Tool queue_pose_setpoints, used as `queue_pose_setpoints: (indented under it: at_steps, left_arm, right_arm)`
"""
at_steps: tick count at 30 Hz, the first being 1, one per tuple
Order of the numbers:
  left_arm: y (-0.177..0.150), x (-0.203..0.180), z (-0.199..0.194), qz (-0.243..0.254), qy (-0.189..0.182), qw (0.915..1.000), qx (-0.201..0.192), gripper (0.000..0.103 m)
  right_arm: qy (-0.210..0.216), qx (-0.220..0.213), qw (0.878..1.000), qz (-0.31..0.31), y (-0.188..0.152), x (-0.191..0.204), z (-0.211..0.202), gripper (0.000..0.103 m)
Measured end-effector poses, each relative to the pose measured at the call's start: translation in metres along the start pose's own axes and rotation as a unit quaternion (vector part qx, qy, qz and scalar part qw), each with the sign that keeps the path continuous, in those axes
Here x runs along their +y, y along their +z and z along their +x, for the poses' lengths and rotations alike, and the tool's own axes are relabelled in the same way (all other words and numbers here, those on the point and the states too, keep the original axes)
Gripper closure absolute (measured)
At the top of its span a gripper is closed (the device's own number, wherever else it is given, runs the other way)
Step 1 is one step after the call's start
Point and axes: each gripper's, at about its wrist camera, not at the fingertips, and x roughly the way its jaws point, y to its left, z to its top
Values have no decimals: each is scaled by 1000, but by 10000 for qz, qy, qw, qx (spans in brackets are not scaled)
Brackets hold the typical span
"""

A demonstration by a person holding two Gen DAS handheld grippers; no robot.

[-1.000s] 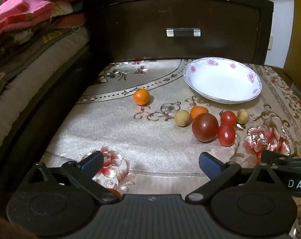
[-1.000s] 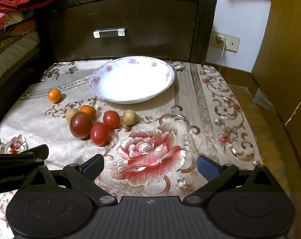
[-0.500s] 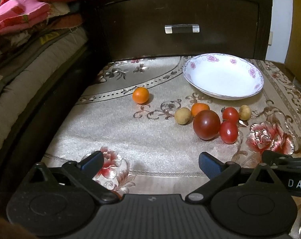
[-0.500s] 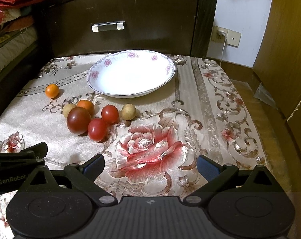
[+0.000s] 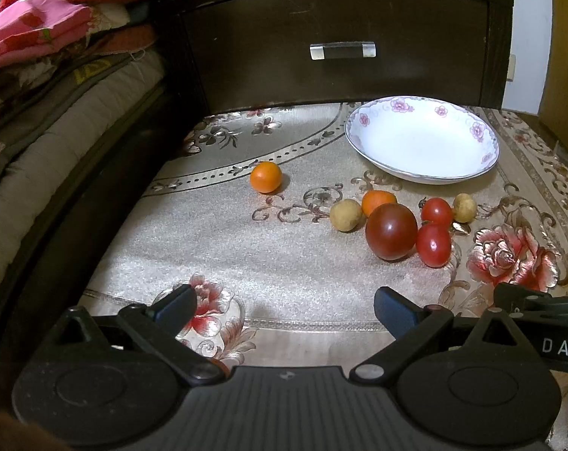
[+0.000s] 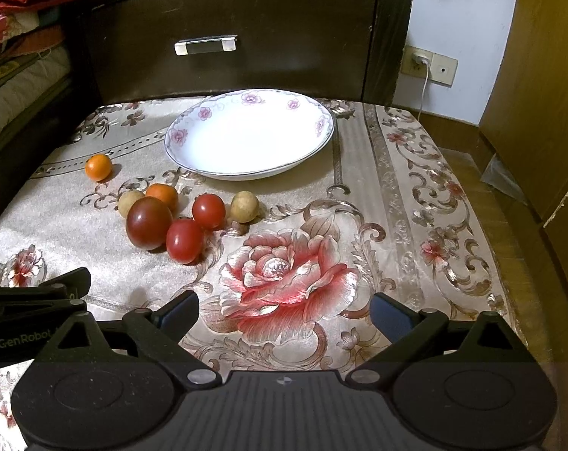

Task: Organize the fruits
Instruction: 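Grasp the large dark red tomato with the left gripper while the right grasps a red cherry tomato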

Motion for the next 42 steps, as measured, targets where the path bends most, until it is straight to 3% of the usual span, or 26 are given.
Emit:
queue_pose_setpoints:
  at_steps: [26, 35, 42]
  left_arm:
    - [14, 4, 15, 146, -156, 9998, -58, 1]
    - [29, 12, 20, 700, -330, 9970, -89, 1]
    - [29, 23, 23, 423, -630, 9971, 23, 1]
  right_arm:
    - [262, 38, 9994, -209, 14, 4, 13, 13]
    - [834, 149, 9953, -477, 31, 7, 29, 34]
    - [1273, 180, 9883, -816, 36, 25, 38, 50]
